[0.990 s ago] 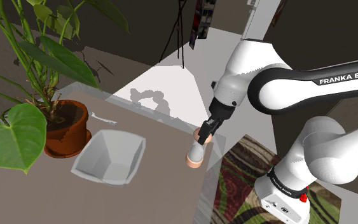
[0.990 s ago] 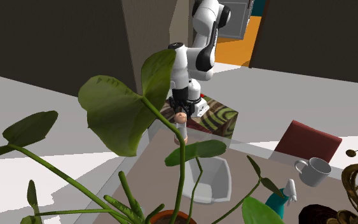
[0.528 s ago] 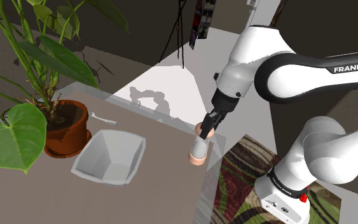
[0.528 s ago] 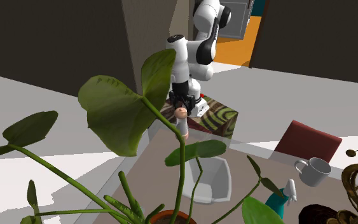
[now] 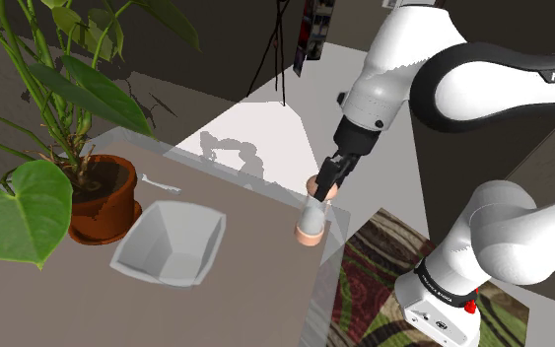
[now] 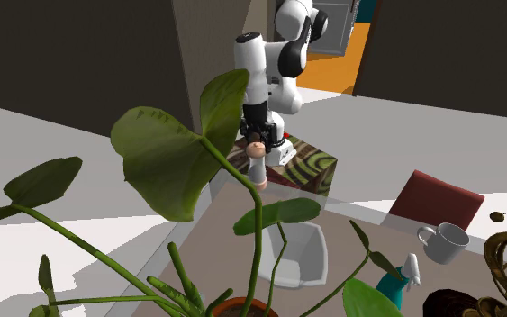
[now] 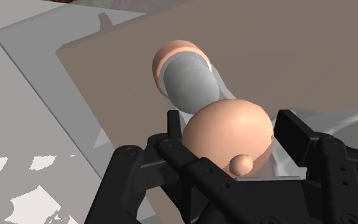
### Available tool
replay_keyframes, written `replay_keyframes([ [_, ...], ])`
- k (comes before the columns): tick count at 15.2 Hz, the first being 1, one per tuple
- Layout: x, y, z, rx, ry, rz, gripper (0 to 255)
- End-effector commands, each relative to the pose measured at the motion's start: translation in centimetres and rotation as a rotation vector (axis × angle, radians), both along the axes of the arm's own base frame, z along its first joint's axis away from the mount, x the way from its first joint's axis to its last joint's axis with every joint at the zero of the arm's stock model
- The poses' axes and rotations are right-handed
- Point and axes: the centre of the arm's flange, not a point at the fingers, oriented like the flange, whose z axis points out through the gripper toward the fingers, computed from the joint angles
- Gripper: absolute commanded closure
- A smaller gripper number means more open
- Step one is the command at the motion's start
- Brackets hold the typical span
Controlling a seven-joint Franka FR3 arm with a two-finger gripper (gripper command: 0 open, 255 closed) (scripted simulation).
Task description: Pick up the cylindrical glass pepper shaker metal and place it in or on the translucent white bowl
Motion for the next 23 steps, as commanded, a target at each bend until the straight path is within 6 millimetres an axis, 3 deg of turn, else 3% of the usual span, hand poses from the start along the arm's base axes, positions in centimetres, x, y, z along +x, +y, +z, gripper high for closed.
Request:
replay_keyframes([
  [1, -0.1, -0.1, 1.0, 0.000, 0.000, 0.000, 255],
  [23, -0.1, -0.1, 12.6, 0.000, 0.000, 0.000, 255],
])
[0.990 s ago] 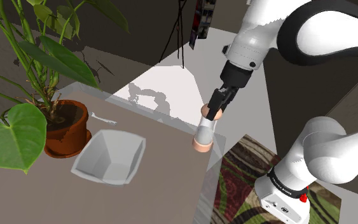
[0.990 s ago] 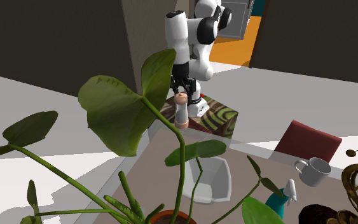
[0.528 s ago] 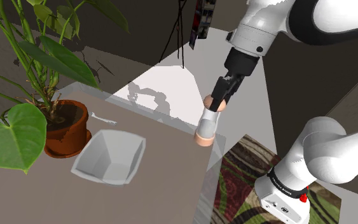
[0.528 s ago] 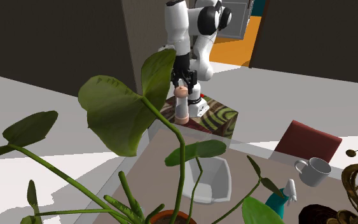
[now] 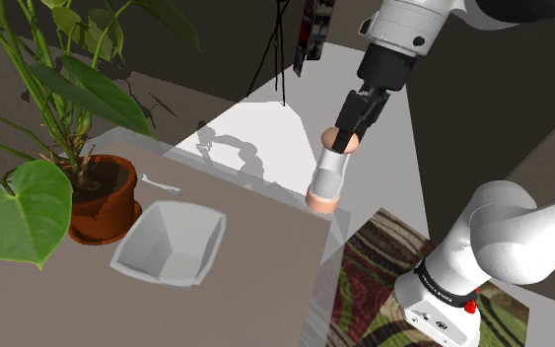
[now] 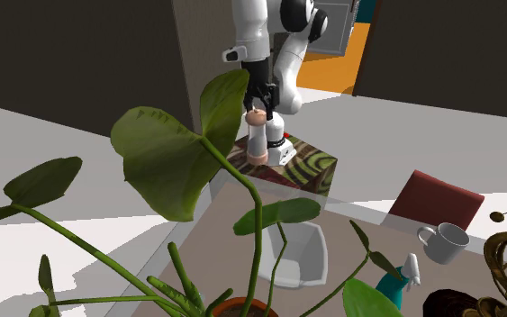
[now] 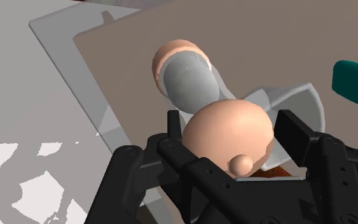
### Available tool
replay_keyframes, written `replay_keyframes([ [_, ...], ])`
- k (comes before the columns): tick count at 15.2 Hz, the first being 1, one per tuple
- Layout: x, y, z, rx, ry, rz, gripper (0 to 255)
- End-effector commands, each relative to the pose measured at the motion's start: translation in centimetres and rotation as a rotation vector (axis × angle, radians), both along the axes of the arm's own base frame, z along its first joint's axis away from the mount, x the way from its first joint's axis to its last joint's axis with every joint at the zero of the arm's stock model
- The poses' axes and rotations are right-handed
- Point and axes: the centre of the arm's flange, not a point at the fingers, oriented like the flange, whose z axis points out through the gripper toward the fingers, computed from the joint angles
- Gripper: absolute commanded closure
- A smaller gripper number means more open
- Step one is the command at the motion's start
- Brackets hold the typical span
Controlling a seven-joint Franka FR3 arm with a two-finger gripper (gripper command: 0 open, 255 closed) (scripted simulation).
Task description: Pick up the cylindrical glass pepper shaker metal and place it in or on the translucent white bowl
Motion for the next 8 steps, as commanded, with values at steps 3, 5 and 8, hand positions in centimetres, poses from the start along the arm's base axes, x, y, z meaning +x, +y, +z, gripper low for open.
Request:
replay_keyframes([
  [3, 0.5, 1.2, 1.7, 0.000, 0.000, 0.000, 255],
  [5, 1.7, 3.5, 2.3, 0.000, 0.000, 0.000, 255],
  [8, 3.4, 6.9, 3.2, 0.000, 0.000, 0.000, 255],
])
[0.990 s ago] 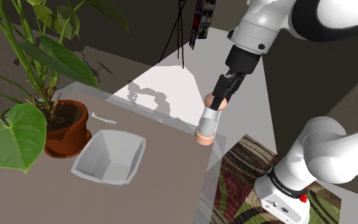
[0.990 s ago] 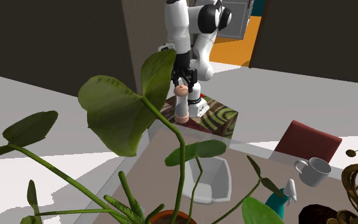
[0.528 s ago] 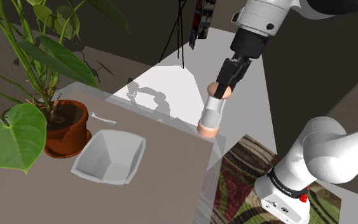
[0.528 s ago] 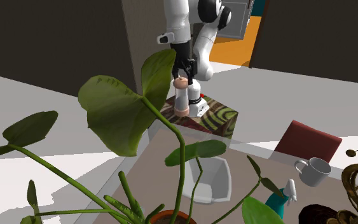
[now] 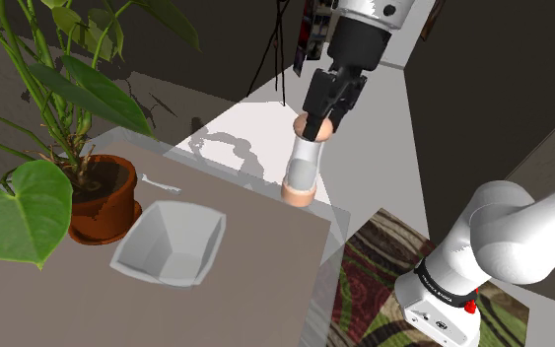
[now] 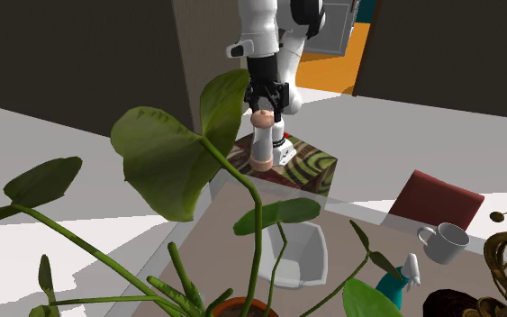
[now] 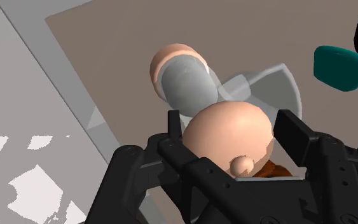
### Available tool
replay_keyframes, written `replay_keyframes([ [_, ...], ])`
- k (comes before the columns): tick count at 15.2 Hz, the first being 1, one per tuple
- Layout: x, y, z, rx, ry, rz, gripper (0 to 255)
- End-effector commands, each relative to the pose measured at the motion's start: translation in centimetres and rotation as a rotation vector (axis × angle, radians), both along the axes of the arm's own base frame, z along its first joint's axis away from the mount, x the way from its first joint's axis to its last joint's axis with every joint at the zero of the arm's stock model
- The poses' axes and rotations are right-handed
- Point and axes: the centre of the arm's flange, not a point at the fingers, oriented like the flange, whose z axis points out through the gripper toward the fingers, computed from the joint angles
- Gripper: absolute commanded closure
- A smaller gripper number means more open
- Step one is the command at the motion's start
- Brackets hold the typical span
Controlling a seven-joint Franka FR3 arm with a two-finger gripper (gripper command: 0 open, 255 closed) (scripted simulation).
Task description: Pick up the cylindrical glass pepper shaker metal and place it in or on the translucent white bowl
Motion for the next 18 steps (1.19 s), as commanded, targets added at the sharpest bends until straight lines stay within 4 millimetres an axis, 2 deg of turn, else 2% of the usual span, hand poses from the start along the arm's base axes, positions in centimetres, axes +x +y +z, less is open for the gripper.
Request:
replay_keyframes([
  [1, 1.2, 2.4, 0.8, 0.001, 0.000, 0.000, 255],
  [18, 11.1, 21.9, 5.8, 0.001, 0.000, 0.000, 255],
])
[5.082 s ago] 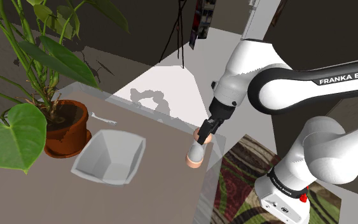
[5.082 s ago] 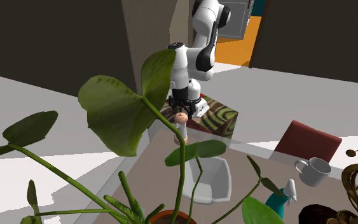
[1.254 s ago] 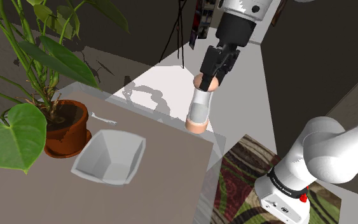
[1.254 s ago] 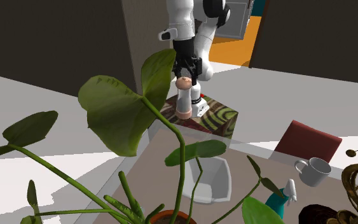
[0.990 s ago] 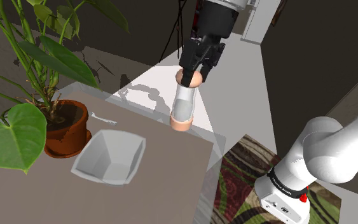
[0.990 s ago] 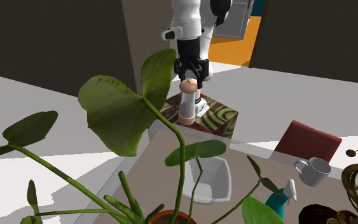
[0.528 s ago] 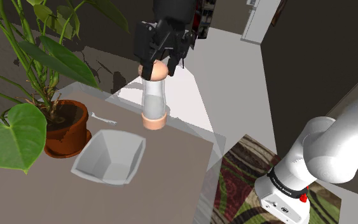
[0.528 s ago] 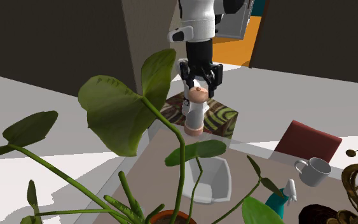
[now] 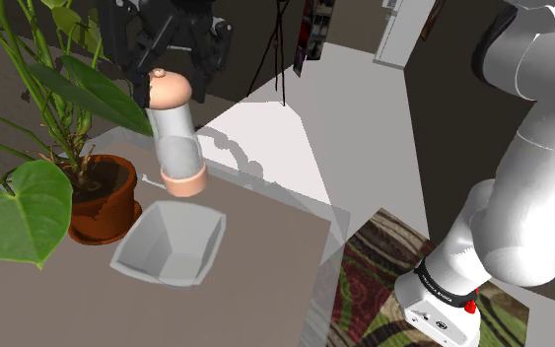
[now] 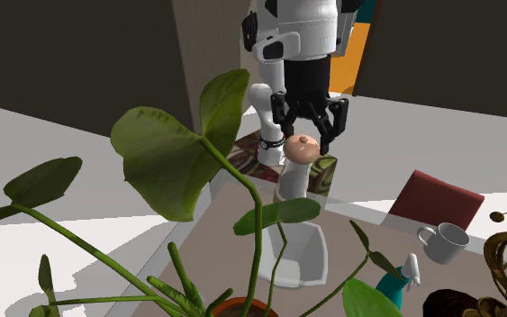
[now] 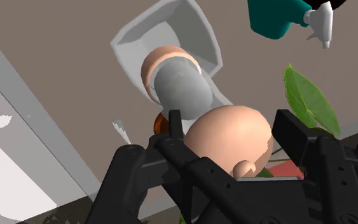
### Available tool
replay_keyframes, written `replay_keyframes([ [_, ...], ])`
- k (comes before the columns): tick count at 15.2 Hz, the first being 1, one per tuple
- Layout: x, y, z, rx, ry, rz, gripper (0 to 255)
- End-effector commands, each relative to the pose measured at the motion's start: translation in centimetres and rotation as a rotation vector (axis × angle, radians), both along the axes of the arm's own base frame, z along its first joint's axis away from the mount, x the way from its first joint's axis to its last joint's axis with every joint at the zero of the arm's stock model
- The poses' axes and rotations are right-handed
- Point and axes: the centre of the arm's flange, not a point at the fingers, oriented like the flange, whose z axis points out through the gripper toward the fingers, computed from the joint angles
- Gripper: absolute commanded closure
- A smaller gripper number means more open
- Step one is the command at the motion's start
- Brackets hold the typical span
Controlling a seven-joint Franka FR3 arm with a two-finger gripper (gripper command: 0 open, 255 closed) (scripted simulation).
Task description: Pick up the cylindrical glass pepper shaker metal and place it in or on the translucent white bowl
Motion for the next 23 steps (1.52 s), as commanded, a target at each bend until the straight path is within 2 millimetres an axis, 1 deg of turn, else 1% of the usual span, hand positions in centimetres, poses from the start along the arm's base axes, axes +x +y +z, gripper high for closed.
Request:
replay_keyframes([
  [1, 1.2, 1.6, 0.4, 0.001, 0.000, -0.006, 255],
  [23, 1.2, 1.6, -11.3, 0.001, 0.000, -0.006, 255],
])
